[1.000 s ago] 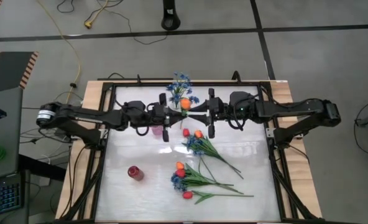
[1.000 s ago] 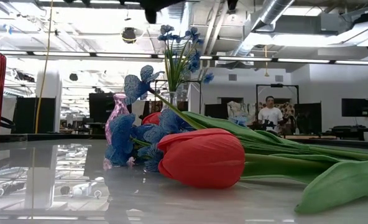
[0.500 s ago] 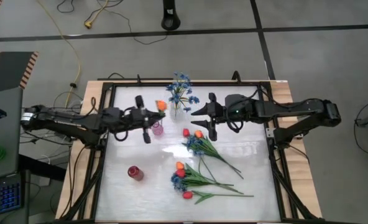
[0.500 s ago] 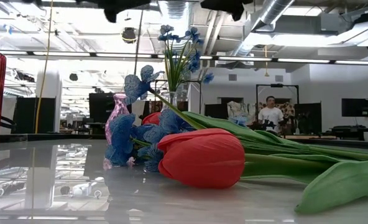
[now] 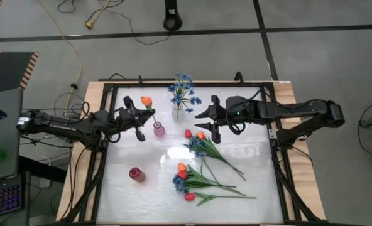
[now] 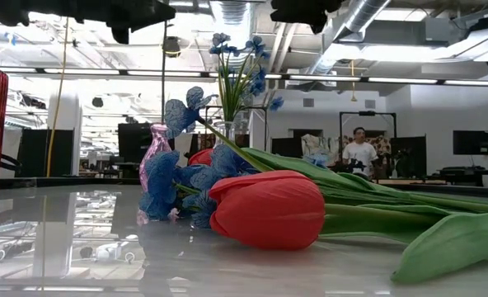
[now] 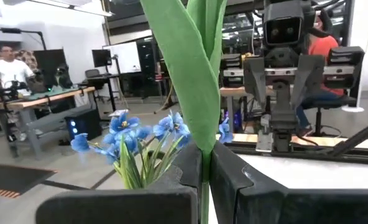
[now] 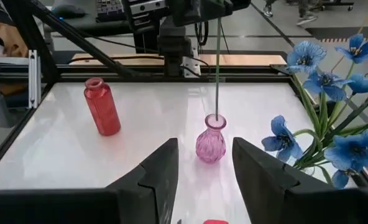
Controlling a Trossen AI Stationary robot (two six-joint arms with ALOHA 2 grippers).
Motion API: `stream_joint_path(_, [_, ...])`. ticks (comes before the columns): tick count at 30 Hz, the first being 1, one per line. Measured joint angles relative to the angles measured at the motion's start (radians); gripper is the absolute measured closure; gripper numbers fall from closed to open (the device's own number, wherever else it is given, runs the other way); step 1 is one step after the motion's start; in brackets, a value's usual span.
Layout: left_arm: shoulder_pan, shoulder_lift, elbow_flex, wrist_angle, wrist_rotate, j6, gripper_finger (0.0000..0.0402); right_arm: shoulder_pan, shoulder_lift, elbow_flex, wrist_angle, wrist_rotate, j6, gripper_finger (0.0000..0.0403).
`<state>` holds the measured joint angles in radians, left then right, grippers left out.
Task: Sort flowers into vase by color
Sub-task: Put the top right orange tulip into the purple vase
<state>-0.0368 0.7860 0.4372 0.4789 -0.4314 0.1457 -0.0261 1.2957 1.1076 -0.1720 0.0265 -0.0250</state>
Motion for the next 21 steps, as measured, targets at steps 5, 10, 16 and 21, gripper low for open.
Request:
stream_joint_path(5, [0.000, 0.039, 0.000, -0.008, -0.007, -0.031, 0.0401, 0.000, 0.000, 0.000, -0.008, 0.000, 0.000, 0.0225])
stream_joint_path(10, [0.000, 0.065, 0.000, -0.017, -0.030, -0.061, 0.0401, 0.000, 0.000, 0.000, -0.012, 0.000, -0.001, 0.0226])
stream_joint_path(16, [0.000, 0.066, 0.000, -0.020, -0.034, -0.063, 0.0382, 0.000, 0.000, 0.000, -0.019, 0.000, -0.001, 0.0226])
stream_joint_path(21, [0.000, 0.064, 0.000, -0.031, -0.070, -0.066, 0.0361, 0.000, 0.000, 0.000, -0.030, 0.000, -0.001, 0.0226])
